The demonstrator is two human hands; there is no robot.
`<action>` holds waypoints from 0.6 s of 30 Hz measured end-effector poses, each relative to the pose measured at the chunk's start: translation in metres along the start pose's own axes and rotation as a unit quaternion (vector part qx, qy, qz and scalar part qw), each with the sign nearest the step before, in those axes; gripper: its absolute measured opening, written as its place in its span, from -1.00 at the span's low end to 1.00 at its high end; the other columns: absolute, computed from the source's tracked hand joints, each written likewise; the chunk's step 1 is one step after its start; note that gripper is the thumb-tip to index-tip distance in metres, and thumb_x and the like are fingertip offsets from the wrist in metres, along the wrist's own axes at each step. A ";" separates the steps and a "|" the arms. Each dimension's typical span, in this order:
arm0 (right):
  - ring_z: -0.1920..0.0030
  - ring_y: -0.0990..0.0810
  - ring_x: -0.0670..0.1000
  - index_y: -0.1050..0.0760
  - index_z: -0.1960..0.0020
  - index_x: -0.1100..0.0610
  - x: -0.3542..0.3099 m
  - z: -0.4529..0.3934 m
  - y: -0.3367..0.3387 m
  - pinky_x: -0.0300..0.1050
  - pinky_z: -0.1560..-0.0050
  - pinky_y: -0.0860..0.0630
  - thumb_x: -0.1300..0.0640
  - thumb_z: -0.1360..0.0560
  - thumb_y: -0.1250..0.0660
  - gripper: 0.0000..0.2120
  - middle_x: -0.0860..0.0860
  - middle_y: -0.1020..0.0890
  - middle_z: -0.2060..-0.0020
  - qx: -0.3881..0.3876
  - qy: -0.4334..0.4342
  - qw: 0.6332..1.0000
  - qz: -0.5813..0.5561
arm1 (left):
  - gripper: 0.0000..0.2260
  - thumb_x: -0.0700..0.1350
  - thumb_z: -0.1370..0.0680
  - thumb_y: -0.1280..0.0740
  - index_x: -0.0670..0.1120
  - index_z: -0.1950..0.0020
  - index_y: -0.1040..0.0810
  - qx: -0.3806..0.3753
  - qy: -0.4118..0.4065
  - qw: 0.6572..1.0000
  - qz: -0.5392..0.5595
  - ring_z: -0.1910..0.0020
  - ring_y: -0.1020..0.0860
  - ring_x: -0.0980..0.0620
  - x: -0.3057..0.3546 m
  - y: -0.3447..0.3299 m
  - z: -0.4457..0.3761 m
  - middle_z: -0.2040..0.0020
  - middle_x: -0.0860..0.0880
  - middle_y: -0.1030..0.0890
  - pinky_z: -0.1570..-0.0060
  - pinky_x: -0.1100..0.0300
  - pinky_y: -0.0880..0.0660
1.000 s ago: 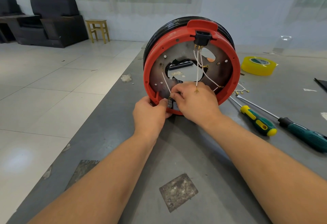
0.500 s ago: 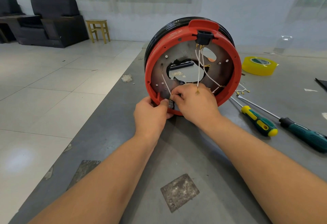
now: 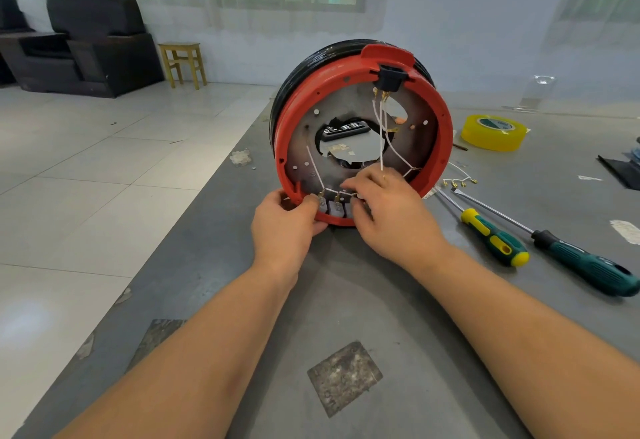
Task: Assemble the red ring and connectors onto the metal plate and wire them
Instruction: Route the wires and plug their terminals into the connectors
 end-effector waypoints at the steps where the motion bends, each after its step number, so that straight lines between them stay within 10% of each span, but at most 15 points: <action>1: -0.06 -0.59 0.17 -0.63 -0.20 0.21 -0.001 -0.001 -0.001 0.11 -0.10 -0.54 0.25 -0.55 -0.34 -0.76 0.10 -0.63 -0.04 -0.005 0.005 1.000 0.005 | -0.92 -0.23 -0.56 -0.43 -0.16 -0.05 -0.65 -0.001 0.002 1.000 0.002 0.12 -0.77 -0.08 0.000 0.000 0.000 0.03 -0.18 -0.75 0.05 0.03 -0.71; 18: -0.02 -0.57 0.15 -0.67 -0.04 0.11 -0.018 -0.018 -0.004 0.10 0.04 -0.54 0.14 -0.61 -0.32 -0.85 0.05 -0.64 0.05 0.004 -0.051 0.998 0.027 | -0.81 -0.30 -0.60 -0.36 -0.22 -0.21 -0.59 -0.038 0.054 0.995 0.072 0.05 -0.76 -0.21 0.009 0.003 0.002 -0.07 -0.26 -0.72 -0.01 -0.10 -0.71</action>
Point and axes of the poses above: each hand's wrist, its own z-axis away from the middle knuckle, its own y-axis out of the back of the hand, x = y × z, the point moved 1 cm from there along -z, towards the middle knuckle
